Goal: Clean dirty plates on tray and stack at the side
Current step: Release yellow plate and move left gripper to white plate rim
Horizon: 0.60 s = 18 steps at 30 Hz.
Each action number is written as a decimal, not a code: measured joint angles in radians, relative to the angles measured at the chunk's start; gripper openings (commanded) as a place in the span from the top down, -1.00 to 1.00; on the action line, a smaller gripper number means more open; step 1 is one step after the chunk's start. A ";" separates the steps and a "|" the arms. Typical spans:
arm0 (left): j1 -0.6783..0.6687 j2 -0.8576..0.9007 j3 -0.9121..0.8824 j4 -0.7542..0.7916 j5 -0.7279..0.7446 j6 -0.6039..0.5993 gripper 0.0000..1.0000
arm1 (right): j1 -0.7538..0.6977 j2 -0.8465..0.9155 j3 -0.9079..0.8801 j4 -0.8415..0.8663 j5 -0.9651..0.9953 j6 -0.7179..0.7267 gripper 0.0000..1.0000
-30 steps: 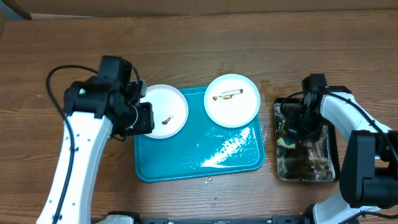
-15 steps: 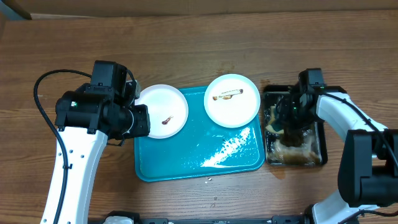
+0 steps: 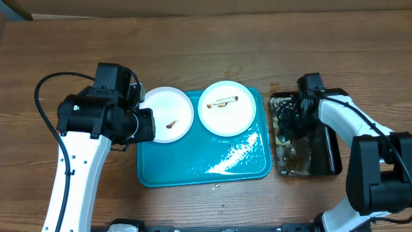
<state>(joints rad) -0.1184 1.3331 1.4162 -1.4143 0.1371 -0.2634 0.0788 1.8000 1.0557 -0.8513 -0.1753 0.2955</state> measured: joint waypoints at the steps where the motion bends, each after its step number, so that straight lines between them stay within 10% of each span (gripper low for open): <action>1: 0.000 0.000 0.000 0.000 0.000 0.000 0.26 | -0.005 0.000 0.005 -0.011 0.010 0.003 0.93; 9: 0.000 0.000 0.000 0.000 -0.002 -0.003 -0.25 | -0.014 -0.002 0.064 -0.104 0.086 0.004 0.92; 13: 0.000 0.000 0.000 0.002 0.000 -0.012 -0.08 | -0.015 -0.039 0.066 -0.119 0.105 0.009 0.92; 16: 0.000 0.000 0.000 0.011 0.000 -0.010 -0.47 | -0.019 -0.098 0.068 -0.135 0.113 0.014 0.92; 18: 0.000 0.000 0.000 0.027 0.001 -0.018 -0.18 | -0.024 -0.132 0.070 -0.154 0.124 0.015 0.92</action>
<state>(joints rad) -0.1181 1.3334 1.4162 -1.3876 0.1379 -0.2813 0.0547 1.6676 1.1255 -1.0054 -0.0509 0.3107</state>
